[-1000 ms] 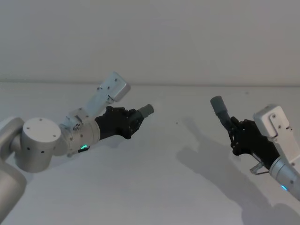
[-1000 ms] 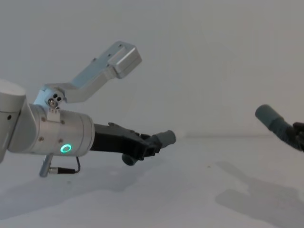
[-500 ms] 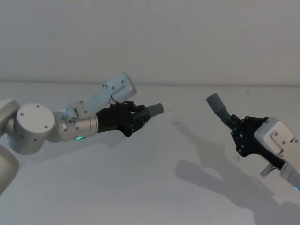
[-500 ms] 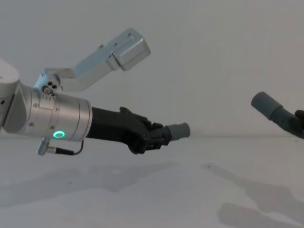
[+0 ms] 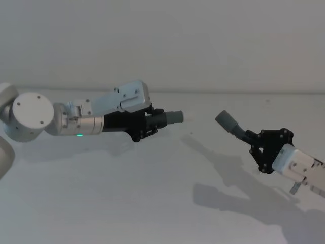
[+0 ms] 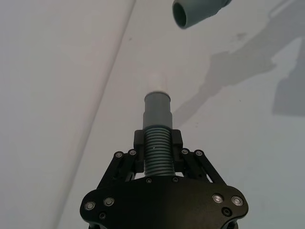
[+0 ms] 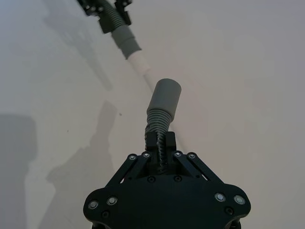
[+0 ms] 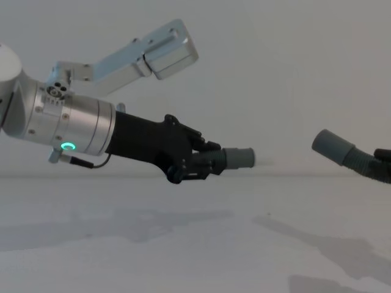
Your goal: Use both hands to pick up one end of the pipe from the table, align the ends, and insert them.
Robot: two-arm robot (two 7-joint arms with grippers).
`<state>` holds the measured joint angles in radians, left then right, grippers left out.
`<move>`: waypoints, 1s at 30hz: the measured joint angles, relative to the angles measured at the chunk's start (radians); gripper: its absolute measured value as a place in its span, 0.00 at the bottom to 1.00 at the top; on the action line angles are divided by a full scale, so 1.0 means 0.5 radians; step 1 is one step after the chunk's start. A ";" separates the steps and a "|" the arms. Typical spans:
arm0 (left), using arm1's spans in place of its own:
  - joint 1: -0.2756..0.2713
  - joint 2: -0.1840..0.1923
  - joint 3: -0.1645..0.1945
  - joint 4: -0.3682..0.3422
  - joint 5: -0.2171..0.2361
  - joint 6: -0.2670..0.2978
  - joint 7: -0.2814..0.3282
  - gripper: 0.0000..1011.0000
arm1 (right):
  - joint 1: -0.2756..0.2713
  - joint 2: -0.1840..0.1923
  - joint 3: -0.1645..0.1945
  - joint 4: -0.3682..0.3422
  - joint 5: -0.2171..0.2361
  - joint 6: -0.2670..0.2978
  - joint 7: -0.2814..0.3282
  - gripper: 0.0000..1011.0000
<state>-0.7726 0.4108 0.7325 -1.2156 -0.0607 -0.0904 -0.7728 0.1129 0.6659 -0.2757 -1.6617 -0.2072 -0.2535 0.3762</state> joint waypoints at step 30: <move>-0.141 0.025 0.083 0.080 0.078 -0.215 -0.144 0.30 | 0.341 0.038 -0.252 0.207 -0.453 -0.430 0.003 0.08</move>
<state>-0.8430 0.4232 0.7740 -1.1753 -0.0219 -0.1976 -0.8446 0.2833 0.6848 -0.4018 -1.5580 -0.4335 -0.4684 0.3777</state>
